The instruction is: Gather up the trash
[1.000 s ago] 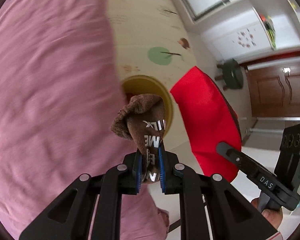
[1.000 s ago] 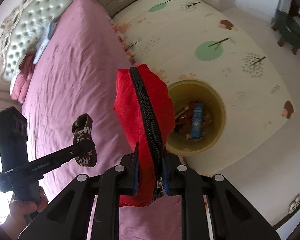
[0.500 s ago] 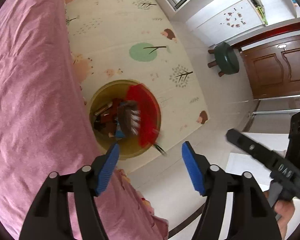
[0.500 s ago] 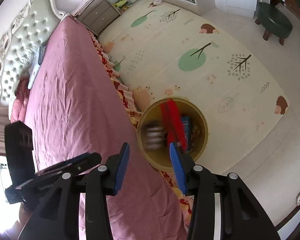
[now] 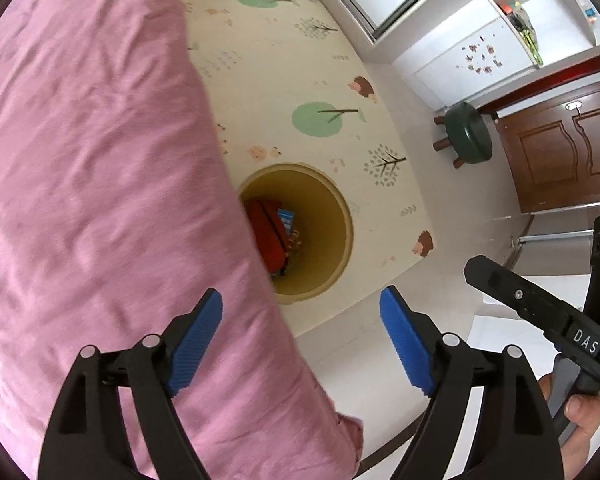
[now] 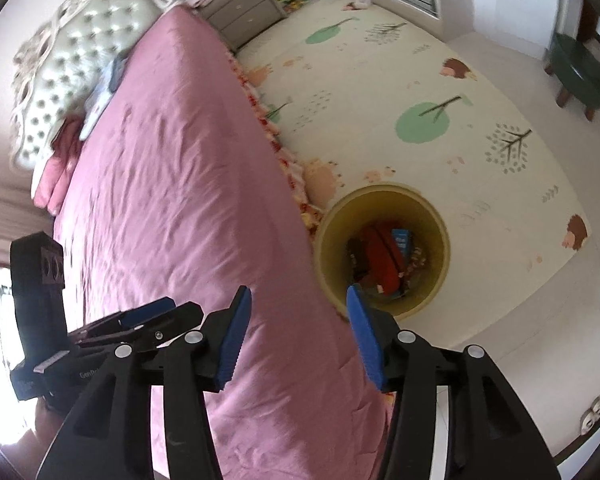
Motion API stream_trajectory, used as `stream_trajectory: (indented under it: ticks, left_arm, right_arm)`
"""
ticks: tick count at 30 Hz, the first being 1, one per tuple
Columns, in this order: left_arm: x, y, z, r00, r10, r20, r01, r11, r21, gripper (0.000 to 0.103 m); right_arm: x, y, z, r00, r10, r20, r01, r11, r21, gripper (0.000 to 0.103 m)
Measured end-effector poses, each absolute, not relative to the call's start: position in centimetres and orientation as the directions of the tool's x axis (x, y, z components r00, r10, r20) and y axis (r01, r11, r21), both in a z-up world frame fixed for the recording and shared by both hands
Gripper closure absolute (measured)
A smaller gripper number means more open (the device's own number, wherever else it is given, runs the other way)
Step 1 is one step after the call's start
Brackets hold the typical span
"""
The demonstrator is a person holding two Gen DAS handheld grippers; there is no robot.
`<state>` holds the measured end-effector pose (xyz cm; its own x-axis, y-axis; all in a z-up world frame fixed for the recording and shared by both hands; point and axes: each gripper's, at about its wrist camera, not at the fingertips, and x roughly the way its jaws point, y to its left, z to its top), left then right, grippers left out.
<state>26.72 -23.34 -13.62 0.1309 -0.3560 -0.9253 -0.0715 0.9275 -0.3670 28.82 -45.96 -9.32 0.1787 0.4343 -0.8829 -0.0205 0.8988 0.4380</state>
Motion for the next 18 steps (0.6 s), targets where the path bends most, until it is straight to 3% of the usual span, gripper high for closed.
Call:
stream_trajectory:
  ticks: [12,18]
  left_arm:
    - [14.4,-12.0,-9.8,0.189,-0.234,-0.954,-0.218,0.937,-0.273,0.008]
    - [8.0,-7.5,-8.6,0.210,-0.185,-0.960,-0.322,0.914,-0.247,0.007]
  right_arm:
    - [21.3,-34.6,-7.5,0.065,0.474,-0.878,-0.179,0.871,0.457,0.042]
    - [17.1,-29.2,-6.5,0.008,0.488,-0.873,-0.264,0.843,0.469,0.036]
